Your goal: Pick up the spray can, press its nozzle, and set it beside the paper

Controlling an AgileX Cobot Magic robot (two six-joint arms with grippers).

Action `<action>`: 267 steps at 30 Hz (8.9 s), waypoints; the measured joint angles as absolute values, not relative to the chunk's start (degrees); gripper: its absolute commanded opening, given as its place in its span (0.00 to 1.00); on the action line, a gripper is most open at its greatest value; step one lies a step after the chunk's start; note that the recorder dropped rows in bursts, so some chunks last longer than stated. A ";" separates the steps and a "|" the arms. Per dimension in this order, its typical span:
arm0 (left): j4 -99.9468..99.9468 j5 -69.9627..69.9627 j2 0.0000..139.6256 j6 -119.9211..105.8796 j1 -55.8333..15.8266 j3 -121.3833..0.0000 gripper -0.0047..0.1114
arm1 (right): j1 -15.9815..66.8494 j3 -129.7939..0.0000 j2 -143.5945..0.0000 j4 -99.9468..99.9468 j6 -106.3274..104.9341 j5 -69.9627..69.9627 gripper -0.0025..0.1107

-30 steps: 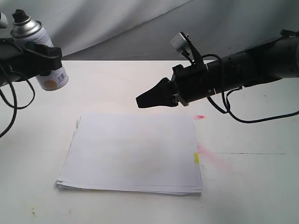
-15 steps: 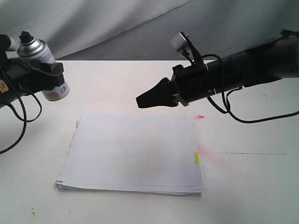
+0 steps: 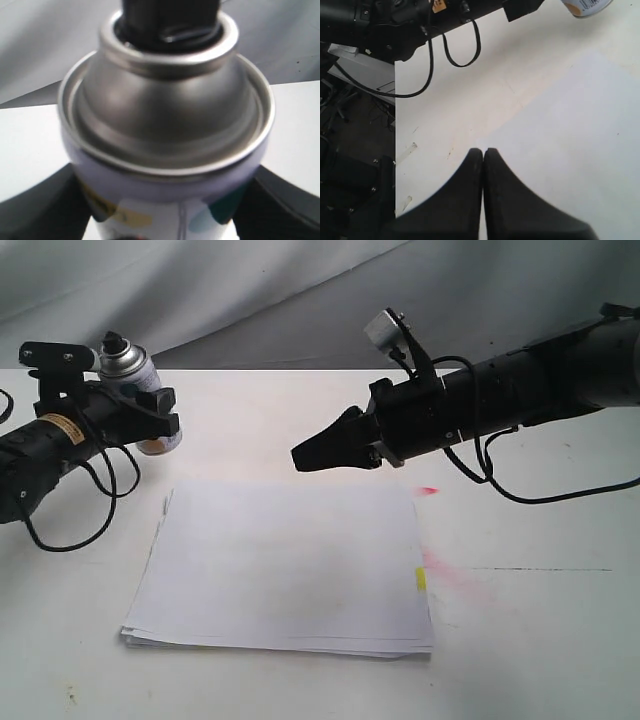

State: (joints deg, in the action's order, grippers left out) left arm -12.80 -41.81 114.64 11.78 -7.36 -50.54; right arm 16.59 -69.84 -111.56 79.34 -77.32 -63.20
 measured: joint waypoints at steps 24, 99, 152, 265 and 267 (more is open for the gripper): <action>-12.80 -32.23 122.86 11.41 -7.36 -58.96 0.04 | 16.59 -69.84 -111.56 79.34 -77.44 -62.14 0.02; 3.88 13.56 18.27 -1.07 -7.36 -28.85 0.04 | 16.40 -60.34 -35.80 46.80 -41.09 -60.11 0.02; 2.73 -11.45 23.98 10.99 -7.36 -0.32 0.04 | 16.40 -4.18 -21.30 80.69 -72.87 -12.77 0.02; 2.57 -1.42 23.98 11.58 -7.36 -0.32 0.04 | -0.66 -0.23 -14.31 6.99 5.94 -8.12 0.02; 2.57 -1.42 23.98 11.58 -7.36 -0.32 0.04 | -0.66 -0.23 -14.31 6.99 5.94 -8.12 0.02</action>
